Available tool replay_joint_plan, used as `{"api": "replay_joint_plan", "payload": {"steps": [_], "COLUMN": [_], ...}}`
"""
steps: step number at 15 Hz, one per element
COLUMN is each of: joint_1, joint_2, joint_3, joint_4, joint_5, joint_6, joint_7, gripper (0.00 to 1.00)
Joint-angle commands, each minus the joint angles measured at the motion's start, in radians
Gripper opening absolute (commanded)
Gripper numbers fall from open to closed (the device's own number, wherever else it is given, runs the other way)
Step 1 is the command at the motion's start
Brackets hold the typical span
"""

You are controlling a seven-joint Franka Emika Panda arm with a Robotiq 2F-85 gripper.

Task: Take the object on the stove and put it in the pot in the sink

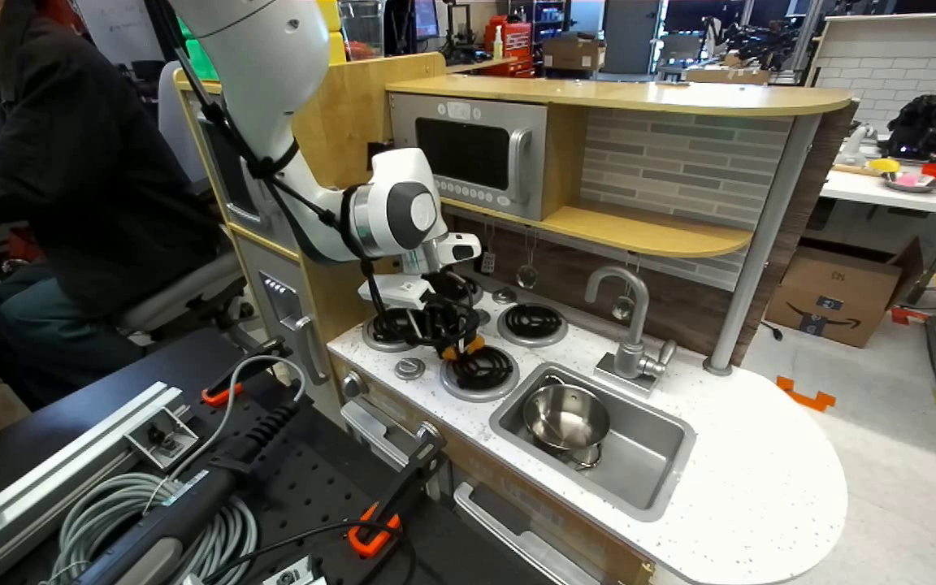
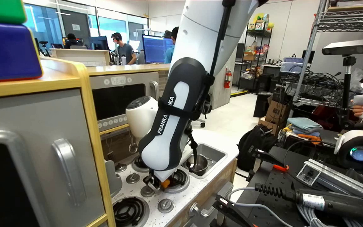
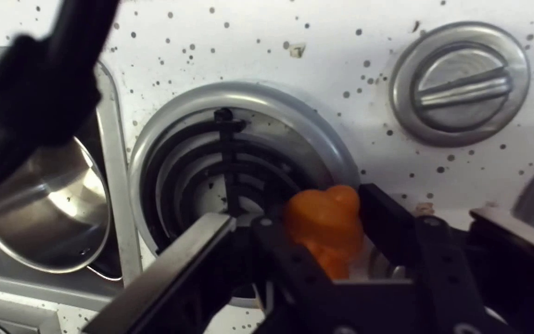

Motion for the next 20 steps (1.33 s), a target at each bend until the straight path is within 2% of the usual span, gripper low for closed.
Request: {"api": "replay_joint_plan", "payload": {"steps": [1,3,4,5,6,8,10,13,20], "joint_1": [-0.028,-0.033,-0.037,-0.038,-0.035,-0.024,-0.008,0.001,-0.024], "joint_2": [0.016,-0.010,-0.021,-0.048,-0.062,-0.083,-0.098,-0.092,-0.095], "joint_3": [0.007,0.009,0.004,0.002,-0.009,-0.027,-0.060,-0.097,-0.091], "joint_4": [0.039,0.007,-0.007,-0.041,-0.066,-0.112,-0.155,-0.176,-0.162], "joint_5": [0.023,0.023,0.023,0.022,0.020,0.019,0.019,0.060,0.187], "joint_6": [-0.040,-0.031,-0.028,-0.019,-0.002,0.025,0.062,0.104,0.113], "joint_7": [-0.002,-0.005,-0.003,-0.002,0.011,0.031,0.072,0.144,0.234], "gripper": [0.21,0.12,0.04,0.02,0.05,0.00,0.02,0.02,0.02]}}
